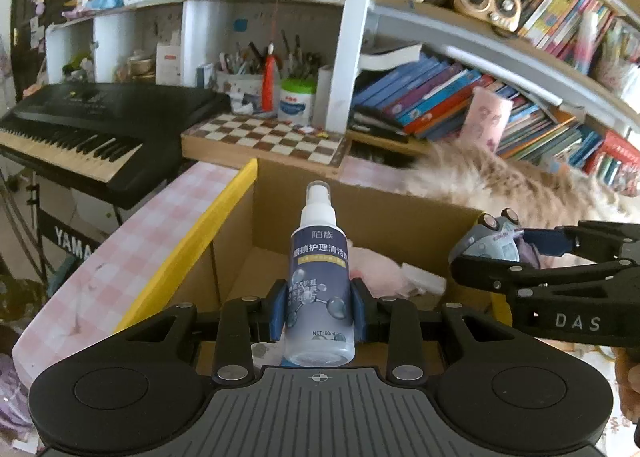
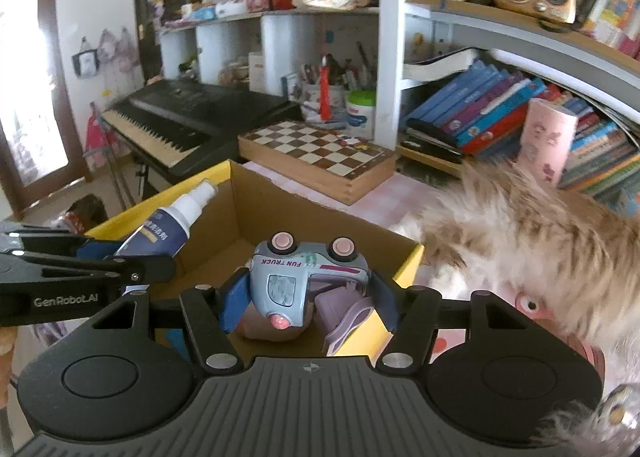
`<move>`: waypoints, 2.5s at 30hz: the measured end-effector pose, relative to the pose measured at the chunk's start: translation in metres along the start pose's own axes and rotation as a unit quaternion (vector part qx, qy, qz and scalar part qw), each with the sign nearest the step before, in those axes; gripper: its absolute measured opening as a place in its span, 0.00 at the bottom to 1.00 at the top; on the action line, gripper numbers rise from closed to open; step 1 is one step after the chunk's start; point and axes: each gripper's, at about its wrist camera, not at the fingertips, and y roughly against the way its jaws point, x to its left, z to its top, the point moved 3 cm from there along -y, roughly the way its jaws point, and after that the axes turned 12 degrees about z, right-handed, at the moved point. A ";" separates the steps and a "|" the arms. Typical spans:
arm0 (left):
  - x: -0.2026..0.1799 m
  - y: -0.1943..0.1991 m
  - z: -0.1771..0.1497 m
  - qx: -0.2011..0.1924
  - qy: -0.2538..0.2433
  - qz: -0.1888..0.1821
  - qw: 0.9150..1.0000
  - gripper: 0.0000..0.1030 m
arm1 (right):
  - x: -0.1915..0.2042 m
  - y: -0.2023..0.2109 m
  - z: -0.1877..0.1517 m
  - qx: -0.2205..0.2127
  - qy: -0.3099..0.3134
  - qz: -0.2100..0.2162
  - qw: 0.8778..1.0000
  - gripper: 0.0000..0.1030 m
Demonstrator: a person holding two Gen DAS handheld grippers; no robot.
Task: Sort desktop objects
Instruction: 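Carry the toy truck and spray bottle up over the yellow box with both tools, then lower the spray bottle into the box with the left tool while the right tool releases the truck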
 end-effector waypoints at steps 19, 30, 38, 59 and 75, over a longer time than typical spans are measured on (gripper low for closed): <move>-0.019 -0.051 -0.015 0.068 -0.038 0.018 0.997 0.31 | -0.012 -0.070 -0.001 0.092 0.121 0.032 0.988 0.59; -0.024 -0.057 -0.009 0.073 -0.060 0.019 0.995 0.31 | -0.019 -0.086 -0.002 0.119 0.149 0.051 0.980 0.60; -0.023 -0.056 -0.008 0.067 -0.061 0.030 0.995 0.36 | -0.021 -0.087 -0.003 0.122 0.147 0.060 0.980 0.60; -0.003 -0.010 0.002 -0.015 0.001 0.018 1.000 0.74 | -0.019 -0.054 0.006 0.054 0.078 -0.003 0.995 0.72; -0.001 0.031 -0.012 -0.043 -0.006 -0.009 0.999 0.80 | -0.013 0.012 -0.002 -0.019 0.004 -0.086 0.996 0.75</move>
